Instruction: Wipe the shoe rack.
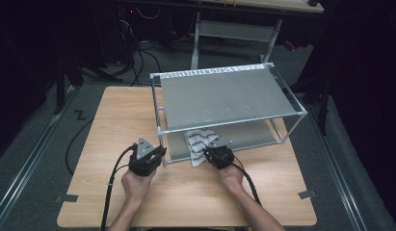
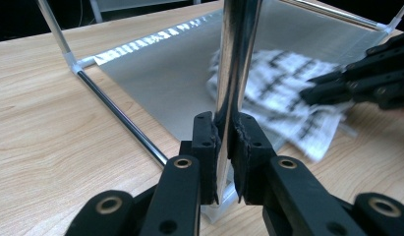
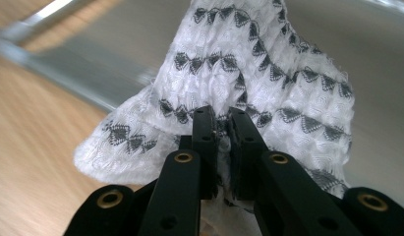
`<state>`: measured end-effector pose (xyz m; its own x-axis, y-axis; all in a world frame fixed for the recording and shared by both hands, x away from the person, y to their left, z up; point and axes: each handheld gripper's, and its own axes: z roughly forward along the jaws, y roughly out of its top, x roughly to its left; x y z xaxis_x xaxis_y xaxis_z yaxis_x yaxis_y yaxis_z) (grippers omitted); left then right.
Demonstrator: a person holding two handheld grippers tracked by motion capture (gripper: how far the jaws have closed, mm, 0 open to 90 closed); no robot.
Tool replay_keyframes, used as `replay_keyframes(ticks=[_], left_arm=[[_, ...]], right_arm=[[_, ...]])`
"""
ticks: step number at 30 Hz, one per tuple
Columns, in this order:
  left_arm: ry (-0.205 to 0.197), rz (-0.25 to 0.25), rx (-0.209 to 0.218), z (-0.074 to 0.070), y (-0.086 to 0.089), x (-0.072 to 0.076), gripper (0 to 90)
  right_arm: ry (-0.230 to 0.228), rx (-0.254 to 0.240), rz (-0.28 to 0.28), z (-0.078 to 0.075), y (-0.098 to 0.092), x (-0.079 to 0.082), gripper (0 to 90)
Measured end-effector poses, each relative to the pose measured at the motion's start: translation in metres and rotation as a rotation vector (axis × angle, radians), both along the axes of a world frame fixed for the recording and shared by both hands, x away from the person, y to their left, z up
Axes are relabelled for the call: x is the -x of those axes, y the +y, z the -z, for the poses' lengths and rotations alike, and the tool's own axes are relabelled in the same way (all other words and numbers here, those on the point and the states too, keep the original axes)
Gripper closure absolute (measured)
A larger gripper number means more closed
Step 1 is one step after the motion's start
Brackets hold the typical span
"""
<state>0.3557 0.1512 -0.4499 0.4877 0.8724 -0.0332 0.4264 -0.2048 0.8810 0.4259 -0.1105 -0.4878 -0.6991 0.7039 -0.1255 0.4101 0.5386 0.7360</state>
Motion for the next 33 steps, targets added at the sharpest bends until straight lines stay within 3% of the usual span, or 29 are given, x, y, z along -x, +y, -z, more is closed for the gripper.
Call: replay_keyframes(ticks=[4,8,11,12,13,14,15,17,18,19,21,22,23,26,27,29,33], left_arm=[[0.003,0.004,0.000,0.000,0.001,0.000,80.7],[-0.001,-0.003,-0.004,0.000,-0.001,0.000,80.7],[-0.003,-0.005,-0.005,0.000,-0.001,0.001,80.8],[-0.003,-0.005,-0.005,0.000,-0.001,0.001,80.8],[-0.003,-0.005,-0.005,0.000,-0.001,0.001,80.8],[-0.003,-0.005,-0.005,0.000,-0.001,0.001,80.8],[-0.003,-0.006,-0.005,0.000,-0.001,0.001,80.8],[-0.001,-0.008,-0.005,0.000,-0.001,0.001,80.8],[-0.001,-0.008,-0.005,0.000,-0.001,0.001,80.8],[0.002,-0.006,-0.010,0.000,-0.002,0.001,80.8],[0.001,-0.006,-0.011,-0.001,-0.003,0.001,80.8],[0.001,-0.006,-0.011,-0.001,-0.003,0.001,80.8],[0.001,-0.007,-0.010,-0.001,-0.003,0.000,80.9],[0.003,-0.006,-0.013,-0.001,-0.003,0.001,80.9],[0.003,-0.006,-0.013,-0.001,-0.003,0.000,80.9],[0.002,-0.005,-0.012,-0.001,-0.003,0.000,80.9],[0.003,-0.003,-0.011,-0.001,-0.005,0.000,80.9]], right_arm=[[-0.017,0.008,-0.028,0.001,0.013,0.002,83.6],[-0.056,0.053,-0.013,0.003,-0.001,0.000,83.5],[-0.063,0.064,0.065,0.003,-0.031,-0.008,83.5],[-0.063,0.064,0.065,0.003,-0.031,-0.008,83.5],[-0.059,0.066,0.142,0.003,-0.061,-0.015,83.5],[-0.059,0.066,0.142,0.003,-0.061,-0.015,83.5],[-0.051,0.057,0.202,0.002,-0.084,-0.021,83.6],[-0.044,0.049,0.270,0.001,-0.110,-0.028,83.5],[-0.044,0.049,0.270,0.001,-0.110,-0.028,83.5],[-0.032,0.020,0.339,0.001,-0.135,-0.034,83.5],[-0.030,0.012,0.403,0.000,-0.156,-0.038,83.5],[-0.030,0.012,0.403,0.000,-0.156,-0.038,83.5],[-0.024,0.019,0.453,-0.001,-0.173,-0.042,83.5],[-0.017,0.029,0.498,-0.004,-0.187,-0.046,83.5],[-0.003,0.021,0.556,-0.005,-0.202,-0.048,83.8],[0.007,0.006,0.594,-0.006,-0.215,-0.048,83.8],[0.008,-0.010,0.595,-0.005,-0.222,-0.044,83.9]])
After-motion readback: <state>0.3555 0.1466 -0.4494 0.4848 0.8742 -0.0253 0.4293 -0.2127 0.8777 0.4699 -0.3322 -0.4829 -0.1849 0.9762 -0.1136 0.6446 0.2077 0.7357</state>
